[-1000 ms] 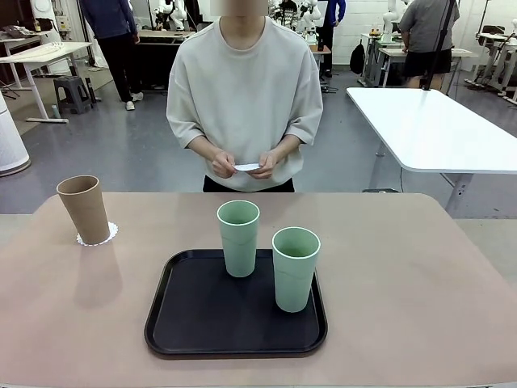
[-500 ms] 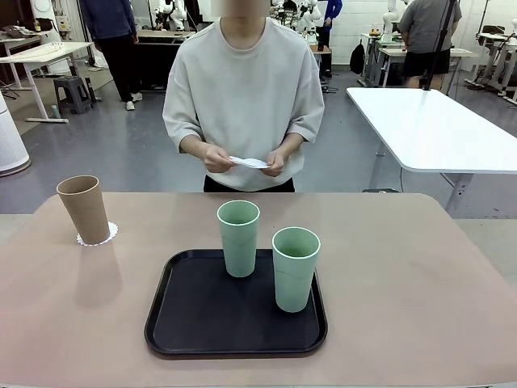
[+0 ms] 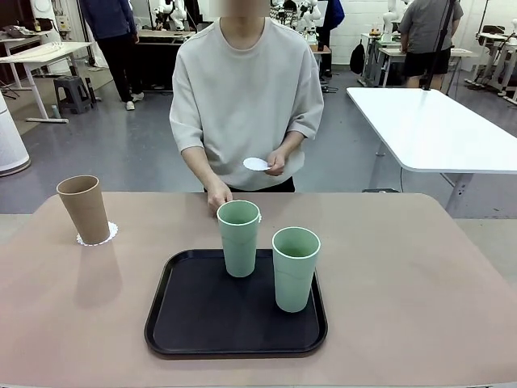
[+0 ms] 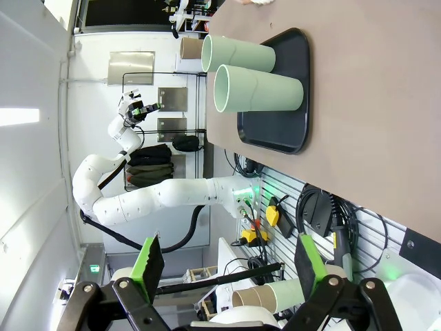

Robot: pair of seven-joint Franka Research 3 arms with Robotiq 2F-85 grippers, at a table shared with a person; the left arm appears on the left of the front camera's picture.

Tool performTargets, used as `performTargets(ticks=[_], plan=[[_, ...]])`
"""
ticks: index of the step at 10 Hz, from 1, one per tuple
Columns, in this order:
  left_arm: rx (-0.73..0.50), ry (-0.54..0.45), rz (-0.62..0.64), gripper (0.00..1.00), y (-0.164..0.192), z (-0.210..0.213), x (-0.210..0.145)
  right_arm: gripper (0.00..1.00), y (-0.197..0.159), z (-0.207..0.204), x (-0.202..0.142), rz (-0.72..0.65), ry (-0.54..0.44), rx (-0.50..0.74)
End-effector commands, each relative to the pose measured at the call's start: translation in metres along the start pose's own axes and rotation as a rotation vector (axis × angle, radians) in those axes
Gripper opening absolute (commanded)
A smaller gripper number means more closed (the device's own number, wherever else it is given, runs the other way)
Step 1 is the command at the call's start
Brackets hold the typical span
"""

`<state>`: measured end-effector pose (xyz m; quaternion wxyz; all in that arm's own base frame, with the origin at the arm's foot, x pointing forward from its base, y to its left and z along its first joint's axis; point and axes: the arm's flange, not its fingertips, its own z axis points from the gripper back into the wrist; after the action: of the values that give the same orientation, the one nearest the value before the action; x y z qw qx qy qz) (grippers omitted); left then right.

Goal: Place coasters on the table and set cups on them.
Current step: Take one Reusable plastic cup from the Flat Tray and place it on a coaster set by the human.

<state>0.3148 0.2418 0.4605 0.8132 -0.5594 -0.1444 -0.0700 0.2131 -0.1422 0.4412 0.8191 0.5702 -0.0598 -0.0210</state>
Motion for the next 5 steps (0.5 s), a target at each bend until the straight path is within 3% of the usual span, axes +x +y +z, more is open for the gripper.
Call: performTargets(ticks=[1, 5], plan=[[0.006, -0.016, 0.006, 1.00, 0.0003, -0.0002, 0.0005, 1.00, 0.0001, 0.0003, -0.0003, 0.004, 0.001, 0.012], [0.006, -0.016, 0.006, 1.00, 0.0003, -0.0002, 0.0005, 1.00, 0.0001, 0.0003, -0.0003, 0.004, 0.001, 0.012]])
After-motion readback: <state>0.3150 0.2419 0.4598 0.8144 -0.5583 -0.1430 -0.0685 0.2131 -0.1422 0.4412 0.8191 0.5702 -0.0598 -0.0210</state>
